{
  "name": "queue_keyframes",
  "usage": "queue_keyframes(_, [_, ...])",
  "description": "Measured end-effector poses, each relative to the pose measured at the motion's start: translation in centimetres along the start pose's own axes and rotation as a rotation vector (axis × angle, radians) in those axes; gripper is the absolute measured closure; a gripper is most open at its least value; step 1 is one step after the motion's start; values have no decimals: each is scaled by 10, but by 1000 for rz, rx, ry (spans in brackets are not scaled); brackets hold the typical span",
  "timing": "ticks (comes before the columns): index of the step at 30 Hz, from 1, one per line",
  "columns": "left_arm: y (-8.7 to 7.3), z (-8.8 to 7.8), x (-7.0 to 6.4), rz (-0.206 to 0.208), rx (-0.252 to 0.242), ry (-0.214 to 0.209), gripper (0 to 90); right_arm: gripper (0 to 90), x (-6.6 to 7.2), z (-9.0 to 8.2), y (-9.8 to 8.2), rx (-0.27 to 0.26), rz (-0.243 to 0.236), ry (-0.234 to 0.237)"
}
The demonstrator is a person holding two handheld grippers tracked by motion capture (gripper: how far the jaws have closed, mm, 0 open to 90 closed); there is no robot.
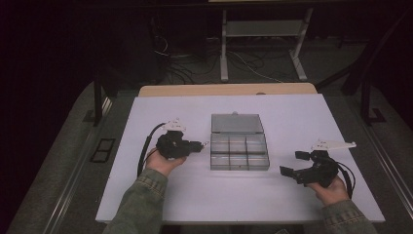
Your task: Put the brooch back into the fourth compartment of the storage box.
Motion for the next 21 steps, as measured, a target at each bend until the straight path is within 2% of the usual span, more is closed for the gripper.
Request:
queue_keyframes(9, [10, 4, 1, 12, 5, 1, 808, 6, 0, 0, 0, 0, 0, 0])
queue_keyframes(21, [25, 20, 2, 14, 10, -11, 809, 7, 0, 0, 0, 2, -2, 1])
Point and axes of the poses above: each handheld gripper's, and its own axes: z roughly forward along the jaws, y roughly out of its top, x roughly to its left, the point moved 2 cm from there along z, roughly forward along the jaws, and after that the axes turned 1 degree about x, right-handed, at the moved point
